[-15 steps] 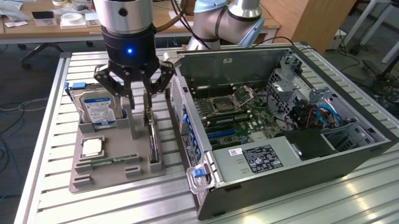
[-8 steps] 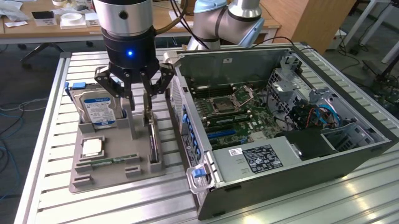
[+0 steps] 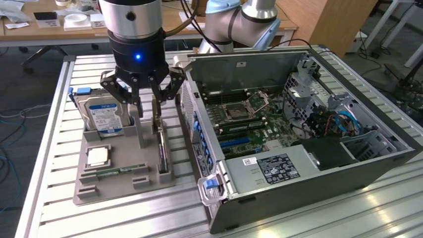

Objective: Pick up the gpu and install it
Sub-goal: 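Pick up the gpu and move the gpu toward the slot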

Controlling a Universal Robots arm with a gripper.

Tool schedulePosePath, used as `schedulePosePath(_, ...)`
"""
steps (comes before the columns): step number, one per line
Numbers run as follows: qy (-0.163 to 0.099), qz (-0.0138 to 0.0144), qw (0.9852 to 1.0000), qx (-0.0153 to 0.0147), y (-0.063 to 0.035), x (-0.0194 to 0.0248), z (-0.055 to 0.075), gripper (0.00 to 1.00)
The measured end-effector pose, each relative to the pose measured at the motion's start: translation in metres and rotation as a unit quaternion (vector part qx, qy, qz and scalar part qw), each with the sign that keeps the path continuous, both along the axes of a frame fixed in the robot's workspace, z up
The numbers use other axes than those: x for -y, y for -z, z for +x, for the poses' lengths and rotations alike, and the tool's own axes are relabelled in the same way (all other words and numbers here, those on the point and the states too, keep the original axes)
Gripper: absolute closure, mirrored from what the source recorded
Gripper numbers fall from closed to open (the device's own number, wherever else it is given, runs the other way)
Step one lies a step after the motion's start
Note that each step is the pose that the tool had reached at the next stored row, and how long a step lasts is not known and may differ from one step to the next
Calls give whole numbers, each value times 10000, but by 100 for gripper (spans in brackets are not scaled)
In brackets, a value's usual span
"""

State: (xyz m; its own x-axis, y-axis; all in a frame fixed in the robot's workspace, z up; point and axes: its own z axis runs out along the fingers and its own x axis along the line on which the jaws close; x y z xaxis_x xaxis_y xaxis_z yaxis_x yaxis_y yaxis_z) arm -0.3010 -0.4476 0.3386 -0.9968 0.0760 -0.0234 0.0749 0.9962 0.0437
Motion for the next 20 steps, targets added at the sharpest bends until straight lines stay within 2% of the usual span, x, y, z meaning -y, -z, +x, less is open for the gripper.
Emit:
schedulePosePath(5, 0, 0, 10000, 1, 25, 0, 0, 58)
schedulePosePath(9, 0, 0, 10000, 1, 96, 0, 0, 58)
schedulePosePath(18, 0, 0, 10000, 0, 105, 0, 0, 58)
schedulePosePath(19, 0, 0, 10000, 1, 169, 0, 0, 58)
schedulePosePath(20, 0, 0, 10000, 0, 172, 0, 0, 58)
